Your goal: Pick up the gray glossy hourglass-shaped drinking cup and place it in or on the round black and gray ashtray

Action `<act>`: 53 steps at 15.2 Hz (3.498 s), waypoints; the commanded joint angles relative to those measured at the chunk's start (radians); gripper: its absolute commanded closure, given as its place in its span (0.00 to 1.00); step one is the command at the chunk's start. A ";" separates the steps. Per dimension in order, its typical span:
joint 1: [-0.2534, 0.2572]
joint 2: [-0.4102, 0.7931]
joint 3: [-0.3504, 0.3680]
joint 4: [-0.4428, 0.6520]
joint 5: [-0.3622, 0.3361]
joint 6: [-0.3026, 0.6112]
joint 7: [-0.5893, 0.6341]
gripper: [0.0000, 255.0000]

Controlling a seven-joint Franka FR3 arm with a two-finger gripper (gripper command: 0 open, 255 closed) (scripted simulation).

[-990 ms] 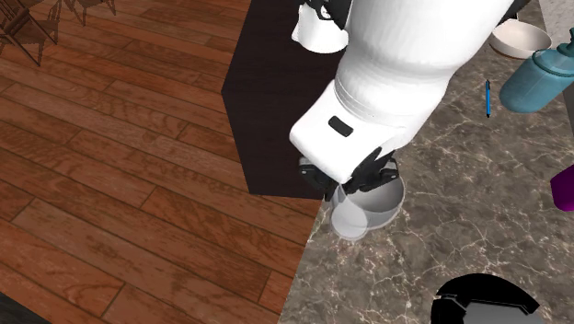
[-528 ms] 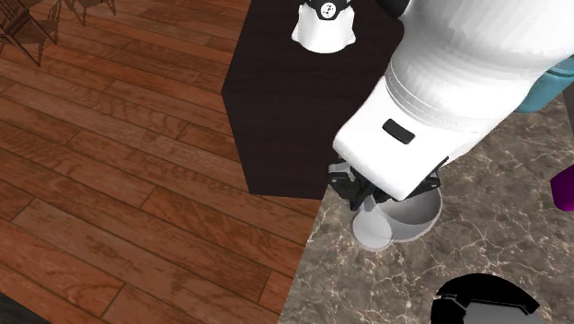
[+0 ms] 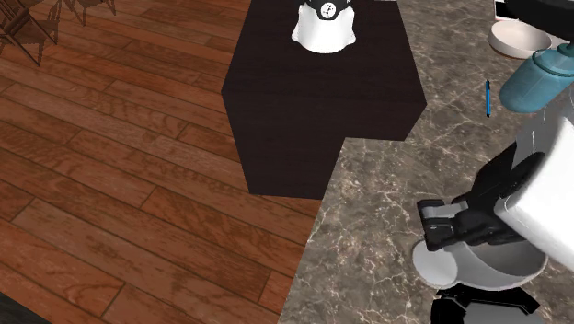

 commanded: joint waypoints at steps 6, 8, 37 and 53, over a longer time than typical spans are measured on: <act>0.082 0.182 0.020 0.336 -0.009 -0.159 0.089 1.00; 0.105 0.246 0.023 0.454 -0.012 -0.215 0.110 1.00; 0.158 0.570 0.019 0.737 -0.025 -0.177 0.157 1.00; 0.160 0.494 0.023 0.733 -0.021 -0.249 0.156 0.00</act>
